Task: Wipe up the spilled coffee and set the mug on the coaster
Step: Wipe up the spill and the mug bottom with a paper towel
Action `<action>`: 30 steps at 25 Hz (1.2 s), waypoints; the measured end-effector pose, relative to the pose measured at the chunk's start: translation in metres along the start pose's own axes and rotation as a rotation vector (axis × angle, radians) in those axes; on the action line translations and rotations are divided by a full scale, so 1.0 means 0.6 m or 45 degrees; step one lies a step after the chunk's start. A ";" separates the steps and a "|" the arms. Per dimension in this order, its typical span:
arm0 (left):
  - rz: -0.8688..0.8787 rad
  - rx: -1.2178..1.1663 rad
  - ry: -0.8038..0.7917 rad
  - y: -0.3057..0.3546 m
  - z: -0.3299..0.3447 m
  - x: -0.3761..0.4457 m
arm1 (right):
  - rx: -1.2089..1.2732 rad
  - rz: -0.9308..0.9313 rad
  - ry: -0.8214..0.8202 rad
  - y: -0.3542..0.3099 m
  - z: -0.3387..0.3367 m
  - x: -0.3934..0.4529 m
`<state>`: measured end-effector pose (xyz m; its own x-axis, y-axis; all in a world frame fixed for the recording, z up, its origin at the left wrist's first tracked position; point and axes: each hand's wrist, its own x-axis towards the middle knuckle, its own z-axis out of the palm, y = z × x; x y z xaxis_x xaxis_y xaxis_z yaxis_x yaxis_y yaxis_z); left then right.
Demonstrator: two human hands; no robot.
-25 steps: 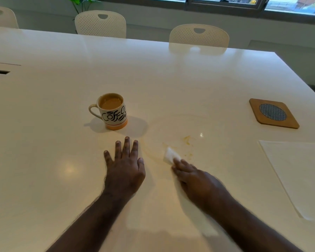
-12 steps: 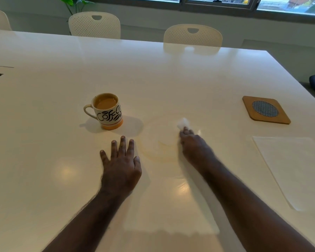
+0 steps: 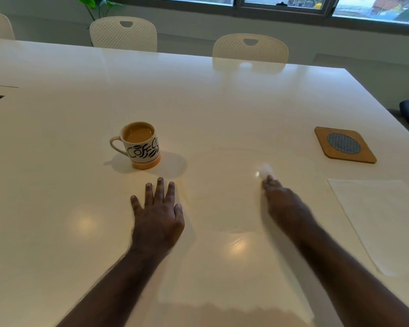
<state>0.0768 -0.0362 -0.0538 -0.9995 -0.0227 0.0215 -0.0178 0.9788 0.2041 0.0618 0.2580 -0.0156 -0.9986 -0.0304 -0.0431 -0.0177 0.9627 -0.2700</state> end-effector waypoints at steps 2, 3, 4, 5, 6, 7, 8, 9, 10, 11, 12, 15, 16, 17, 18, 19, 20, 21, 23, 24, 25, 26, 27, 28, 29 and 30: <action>-0.006 0.003 -0.004 0.002 -0.002 0.001 | -0.034 0.145 0.079 0.013 -0.018 -0.003; -0.005 0.003 -0.004 0.003 -0.002 0.001 | -0.019 0.152 0.097 -0.002 -0.017 -0.006; -0.004 0.000 -0.004 0.003 -0.003 0.000 | 0.006 0.121 0.095 -0.026 -0.012 -0.012; -0.001 -0.003 -0.004 0.003 -0.003 -0.001 | 0.037 0.054 0.086 -0.054 0.000 -0.020; 0.003 -0.007 -0.003 0.002 -0.003 -0.001 | 0.040 -0.038 0.044 -0.087 0.016 -0.032; 0.008 -0.015 -0.005 0.000 -0.003 -0.002 | 0.053 -0.154 0.008 -0.118 0.037 -0.048; 0.013 -0.028 -0.006 0.000 -0.003 -0.002 | 0.053 -0.281 -0.044 -0.146 0.056 -0.066; 0.017 -0.040 -0.006 -0.001 -0.003 -0.002 | 0.066 -0.394 -0.102 -0.167 0.071 -0.084; 0.020 -0.047 -0.002 -0.002 -0.003 -0.002 | 0.054 -0.485 -0.145 -0.174 0.083 -0.099; 0.022 -0.047 0.003 -0.002 -0.002 -0.003 | 0.095 -0.492 -0.153 -0.163 0.084 -0.108; 0.020 -0.043 0.009 -0.003 -0.001 -0.003 | 0.167 -0.415 -0.132 -0.140 0.076 -0.108; 0.010 -0.030 0.017 -0.003 0.002 -0.001 | 0.112 -0.120 -0.058 -0.023 0.033 -0.091; 0.006 -0.030 0.019 -0.002 0.003 -0.001 | 0.057 0.010 -0.006 0.016 0.016 -0.086; 0.003 -0.029 0.025 -0.002 0.004 -0.001 | 0.047 0.120 0.079 0.045 0.006 -0.084; -0.001 -0.027 0.031 -0.001 0.004 -0.001 | 0.038 0.217 0.135 0.057 0.001 -0.086; -0.002 -0.027 0.035 -0.001 0.005 -0.001 | 0.051 0.255 0.181 0.054 0.003 -0.088; -0.001 -0.027 0.038 -0.001 0.005 -0.001 | 0.044 0.246 0.182 0.037 0.012 -0.089; 0.002 -0.031 0.039 -0.001 0.006 -0.001 | 0.054 0.190 0.162 0.015 0.027 -0.093; 0.005 -0.041 0.036 -0.003 0.005 -0.001 | 0.050 -0.021 0.059 -0.040 0.066 -0.101; 0.004 -0.040 0.032 -0.004 0.005 -0.001 | 0.034 -0.117 0.008 -0.062 0.080 -0.104; 0.002 -0.037 0.030 -0.004 0.005 -0.002 | 0.062 -0.159 -0.013 -0.072 0.083 -0.103; 0.000 -0.034 0.032 -0.004 0.004 -0.002 | 0.102 -0.161 -0.003 -0.070 0.071 -0.094; -0.002 -0.032 0.036 -0.004 0.004 -0.002 | 0.114 -0.131 0.025 -0.054 0.054 -0.077; -0.004 -0.031 0.039 -0.004 0.004 -0.002 | 0.068 -0.066 0.047 -0.034 0.032 -0.054; -0.008 -0.030 0.040 -0.003 0.004 -0.002 | -0.027 0.012 0.076 -0.012 0.012 -0.026; -0.010 -0.028 0.039 -0.003 0.004 -0.001 | -0.086 0.105 0.085 0.010 -0.009 0.006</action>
<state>0.0776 -0.0376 -0.0568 -0.9981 -0.0373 0.0496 -0.0251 0.9738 0.2261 0.0577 0.2649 -0.0119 -0.9979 0.0654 0.0024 0.0636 0.9772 -0.2024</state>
